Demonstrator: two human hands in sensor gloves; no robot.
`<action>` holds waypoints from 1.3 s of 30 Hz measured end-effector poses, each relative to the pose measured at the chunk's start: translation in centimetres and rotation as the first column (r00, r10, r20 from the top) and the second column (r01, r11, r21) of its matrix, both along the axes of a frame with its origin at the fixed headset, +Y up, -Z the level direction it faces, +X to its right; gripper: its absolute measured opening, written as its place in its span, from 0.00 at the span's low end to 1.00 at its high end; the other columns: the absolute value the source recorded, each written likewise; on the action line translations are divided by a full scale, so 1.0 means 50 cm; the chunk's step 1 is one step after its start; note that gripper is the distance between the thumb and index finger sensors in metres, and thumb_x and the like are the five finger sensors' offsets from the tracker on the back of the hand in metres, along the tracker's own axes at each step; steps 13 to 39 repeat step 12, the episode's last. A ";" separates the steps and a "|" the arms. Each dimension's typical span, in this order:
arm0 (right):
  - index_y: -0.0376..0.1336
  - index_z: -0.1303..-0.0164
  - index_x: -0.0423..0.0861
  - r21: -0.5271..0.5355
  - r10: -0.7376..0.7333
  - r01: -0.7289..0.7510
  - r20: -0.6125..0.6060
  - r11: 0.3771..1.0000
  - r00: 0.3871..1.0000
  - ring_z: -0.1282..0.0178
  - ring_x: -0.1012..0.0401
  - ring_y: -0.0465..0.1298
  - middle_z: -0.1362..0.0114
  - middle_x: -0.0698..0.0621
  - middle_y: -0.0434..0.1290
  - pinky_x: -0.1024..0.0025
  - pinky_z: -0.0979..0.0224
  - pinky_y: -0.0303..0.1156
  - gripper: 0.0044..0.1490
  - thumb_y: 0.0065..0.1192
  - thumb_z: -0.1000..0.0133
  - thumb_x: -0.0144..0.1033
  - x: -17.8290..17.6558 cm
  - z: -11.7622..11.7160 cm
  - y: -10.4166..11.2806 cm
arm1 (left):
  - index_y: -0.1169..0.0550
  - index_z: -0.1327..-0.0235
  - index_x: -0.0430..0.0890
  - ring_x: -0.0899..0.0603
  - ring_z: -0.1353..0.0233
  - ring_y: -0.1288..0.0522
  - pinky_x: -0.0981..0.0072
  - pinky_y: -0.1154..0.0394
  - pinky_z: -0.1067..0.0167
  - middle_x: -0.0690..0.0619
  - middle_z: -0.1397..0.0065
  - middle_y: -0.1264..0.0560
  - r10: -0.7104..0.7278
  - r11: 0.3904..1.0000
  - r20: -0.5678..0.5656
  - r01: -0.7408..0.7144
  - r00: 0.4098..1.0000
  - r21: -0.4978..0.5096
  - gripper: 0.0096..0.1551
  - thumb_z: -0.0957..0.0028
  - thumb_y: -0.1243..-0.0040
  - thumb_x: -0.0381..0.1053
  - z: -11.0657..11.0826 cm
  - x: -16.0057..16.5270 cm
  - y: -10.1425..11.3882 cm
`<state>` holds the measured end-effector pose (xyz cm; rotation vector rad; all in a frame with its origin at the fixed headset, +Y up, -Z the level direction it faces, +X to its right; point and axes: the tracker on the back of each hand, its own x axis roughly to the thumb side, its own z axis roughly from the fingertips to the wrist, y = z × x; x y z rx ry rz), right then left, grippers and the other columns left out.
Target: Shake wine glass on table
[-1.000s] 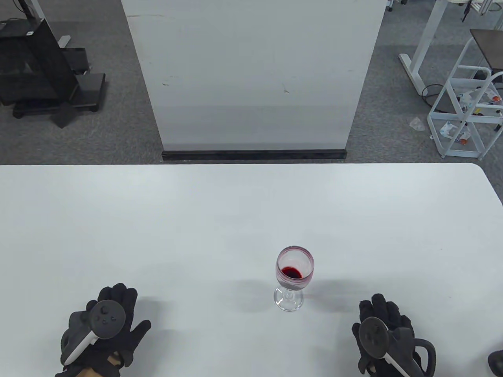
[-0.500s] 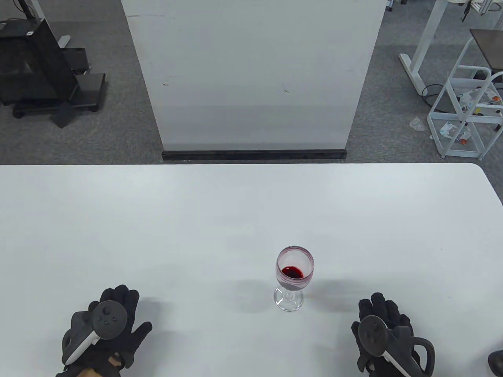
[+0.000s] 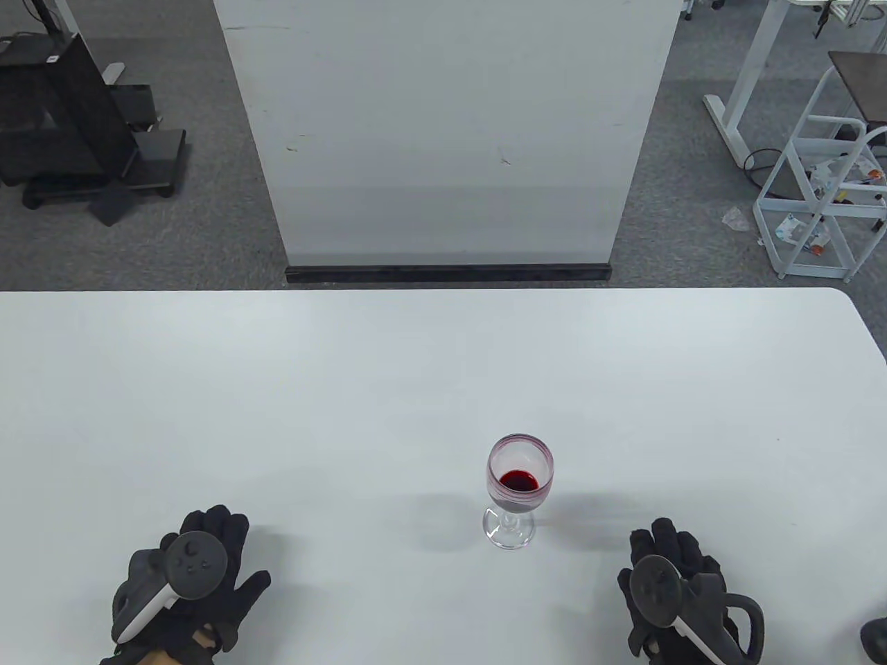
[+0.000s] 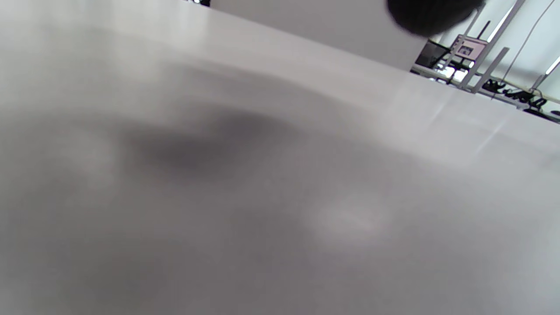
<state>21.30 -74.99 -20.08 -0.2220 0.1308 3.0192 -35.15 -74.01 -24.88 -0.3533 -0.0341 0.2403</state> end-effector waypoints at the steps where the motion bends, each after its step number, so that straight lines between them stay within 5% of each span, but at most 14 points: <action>1: 0.49 0.24 0.53 -0.002 -0.004 0.004 0.001 1.000 1.000 0.16 0.47 0.52 0.14 0.50 0.45 0.41 0.20 0.55 0.40 0.54 0.44 0.54 0.001 0.000 0.000 | 0.63 0.28 0.59 0.42 0.20 0.76 0.47 0.77 0.28 0.56 0.19 0.71 0.000 1.000 0.002 0.000 1.000 0.000 0.48 0.50 0.55 0.70 0.000 0.000 0.000; 39: 0.50 0.24 0.53 -0.008 -0.025 0.025 0.023 1.000 0.999 0.16 0.47 0.52 0.14 0.50 0.46 0.41 0.21 0.56 0.39 0.54 0.44 0.55 0.005 -0.004 -0.002 | 0.63 0.28 0.59 0.42 0.20 0.76 0.47 0.77 0.28 0.56 0.19 0.71 0.011 1.000 0.015 -0.011 1.000 -0.021 0.48 0.50 0.55 0.69 0.001 0.001 -0.005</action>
